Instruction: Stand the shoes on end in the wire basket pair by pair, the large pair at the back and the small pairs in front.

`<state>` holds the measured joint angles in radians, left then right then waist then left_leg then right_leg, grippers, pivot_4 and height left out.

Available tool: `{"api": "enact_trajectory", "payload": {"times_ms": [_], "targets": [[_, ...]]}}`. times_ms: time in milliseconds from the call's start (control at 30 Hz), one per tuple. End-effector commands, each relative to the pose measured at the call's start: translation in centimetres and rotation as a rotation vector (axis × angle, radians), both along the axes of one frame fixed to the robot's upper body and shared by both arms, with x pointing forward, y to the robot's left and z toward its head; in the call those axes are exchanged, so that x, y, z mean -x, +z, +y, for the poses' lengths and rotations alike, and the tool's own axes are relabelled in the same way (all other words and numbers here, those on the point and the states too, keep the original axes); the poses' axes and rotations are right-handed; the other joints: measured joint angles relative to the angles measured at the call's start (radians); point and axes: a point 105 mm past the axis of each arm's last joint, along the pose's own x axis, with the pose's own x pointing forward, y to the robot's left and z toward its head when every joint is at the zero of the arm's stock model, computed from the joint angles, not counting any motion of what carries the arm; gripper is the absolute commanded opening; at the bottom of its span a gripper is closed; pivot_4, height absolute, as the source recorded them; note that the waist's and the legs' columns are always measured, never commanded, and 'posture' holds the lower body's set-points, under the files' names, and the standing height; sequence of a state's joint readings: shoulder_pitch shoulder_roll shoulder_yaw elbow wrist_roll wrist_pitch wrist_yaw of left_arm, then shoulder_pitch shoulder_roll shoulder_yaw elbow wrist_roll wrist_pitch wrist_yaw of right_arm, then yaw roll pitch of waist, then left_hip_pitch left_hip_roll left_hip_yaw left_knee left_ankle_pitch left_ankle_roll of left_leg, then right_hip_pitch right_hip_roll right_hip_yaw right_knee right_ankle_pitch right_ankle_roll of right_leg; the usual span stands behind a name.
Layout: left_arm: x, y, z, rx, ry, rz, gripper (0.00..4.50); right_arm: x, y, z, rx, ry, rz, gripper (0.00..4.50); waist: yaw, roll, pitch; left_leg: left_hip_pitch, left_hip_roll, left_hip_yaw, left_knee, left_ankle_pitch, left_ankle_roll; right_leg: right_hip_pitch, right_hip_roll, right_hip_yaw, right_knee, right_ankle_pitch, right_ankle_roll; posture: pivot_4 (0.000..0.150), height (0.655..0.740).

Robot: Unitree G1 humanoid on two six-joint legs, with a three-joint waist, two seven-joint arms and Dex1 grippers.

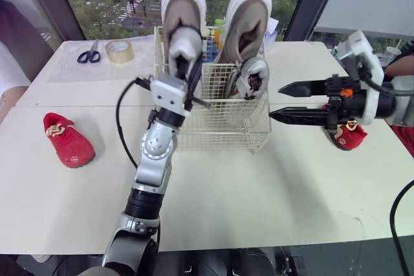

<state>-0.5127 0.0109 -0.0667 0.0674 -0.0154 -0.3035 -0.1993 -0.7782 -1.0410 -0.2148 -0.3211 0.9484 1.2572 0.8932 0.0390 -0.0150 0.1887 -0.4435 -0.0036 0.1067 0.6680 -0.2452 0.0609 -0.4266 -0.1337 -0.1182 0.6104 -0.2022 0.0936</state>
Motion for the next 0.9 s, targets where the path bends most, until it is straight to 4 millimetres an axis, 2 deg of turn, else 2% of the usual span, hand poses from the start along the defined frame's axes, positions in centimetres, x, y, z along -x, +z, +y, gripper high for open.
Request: {"api": "enact_trajectory", "payload": {"times_ms": [33, 67, 167, 267, 367, 500, 633, 733, 800, 900], "targets": [[0.5, 0.2, -1.0, -0.022, -0.086, 0.03, 0.09, 0.4, 1.0, -0.2, -0.015, 0.001, -0.06, 4.5, 0.001, 0.0, 0.0, 0.0, 0.0, 0.0, 0.0, 0.0, 0.0, 0.0, 0.0, 0.0, 0.0, 0.0, 0.0, 0.15, 0.74], [0.5, 0.1, -0.9, -0.011, -0.091, 0.046, 0.09, 0.4, 0.9, -0.1, -0.016, 0.001, -0.06, 4.5, 0.001, 0.0, 0.0, 0.0, 0.0, 0.0, 0.0, 0.0, 0.0, 0.0, 0.0, 0.0, 0.0, 0.0, 0.0, 0.15, 0.74], [0.9, 0.4, 0.0, 0.044, -0.119, 0.093, 1.26, 0.3, 0.6, -0.3, -0.017, -0.004, -0.058, 4.5, 0.0, 0.0, 0.0, 0.0, 0.0, 0.0, 0.0, 0.0, 0.0, 0.0, 0.0, 0.0, 0.0, 0.0, 0.0, 0.15, 0.74], [1.2, 0.6, 0.5, 0.052, -0.138, 0.13, 2.71, 0.3, 0.5, -0.3, -0.018, -0.005, -0.056, 4.5, 0.0, 0.0, 0.0, 0.0, 0.0, 0.0, 0.0, 0.0, 0.0, 0.0, 0.0, 0.0, 0.0, 0.0, 0.0, 0.15, 0.74], [3.3, 0.8, 0.5, -0.119, -0.248, 0.157, 4.17, 0.2, 0.0, -0.5, -0.028, -0.009, -0.038, 4.5, -0.003, 0.0, 0.0, 0.0, 0.0, 0.0, 0.0, 0.0, 0.0, 0.0, 0.0, 0.0, 0.0, 0.0, 0.0, 0.15, 0.74], [5.5, 1.2, 2.0, -0.312, -0.303, 0.193, 4.17, -0.1, -0.6, -0.9, -0.047, -0.029, -0.019, 4.5, -0.005, 0.002, -0.001, 0.0, 0.001, 0.0, -0.001, 0.0, 0.0, 0.0, 0.001, 0.0, 0.0, 0.0, 0.0, 0.15, 0.74], [6.2, 0.6, 3.9, -0.541, -0.286, 0.239, 4.17, -0.5, -1.6, -1.5, -0.061, -0.057, 0.006, 4.5, -0.001, 0.002, -0.001, 0.0, 0.0, 0.0, 0.0, 0.0, -0.001, 0.0, 0.001, 0.0, 0.0, -0.002, -0.002, 0.15, 0.74], [6.2, 0.8, 5.9, -0.522, -0.309, 0.32, 4.17, -1.0, -2.2, -2.2, -0.089, -0.096, 0.012, 4.5, -0.001, 0.002, -0.001, 0.0, 0.0, 0.0, 0.0, -0.001, -0.003, 0.0, 0.001, 0.0, -0.001, -0.002, -0.003, 0.15, 0.74], [6.4, 1.4, 6.8, -0.429, -0.365, 0.385, 4.17, -1.5, -2.5, -3.0, -0.106, -0.147, -0.002, 4.5, -0.001, 0.002, -0.001, 0.0, 0.0, 0.0, 0.0, -0.001, -0.003, 0.0, 0.001, 0.0, -0.001, -0.002, -0.003, 0.15, 0.74], [7.8, 2.5, 7.5, -0.303, -0.534, 0.473, 4.35, -3.4, -2.0, -5.9, -0.147, -0.318, -0.135, 4.5, -0.003, 0.002, -0.001, 0.0, 0.0, -0.001, 0.0, 0.0, -0.002, 0.0, 0.001, 0.0, -0.001, -0.002, -0.002, 0.15, 0.74]]}}
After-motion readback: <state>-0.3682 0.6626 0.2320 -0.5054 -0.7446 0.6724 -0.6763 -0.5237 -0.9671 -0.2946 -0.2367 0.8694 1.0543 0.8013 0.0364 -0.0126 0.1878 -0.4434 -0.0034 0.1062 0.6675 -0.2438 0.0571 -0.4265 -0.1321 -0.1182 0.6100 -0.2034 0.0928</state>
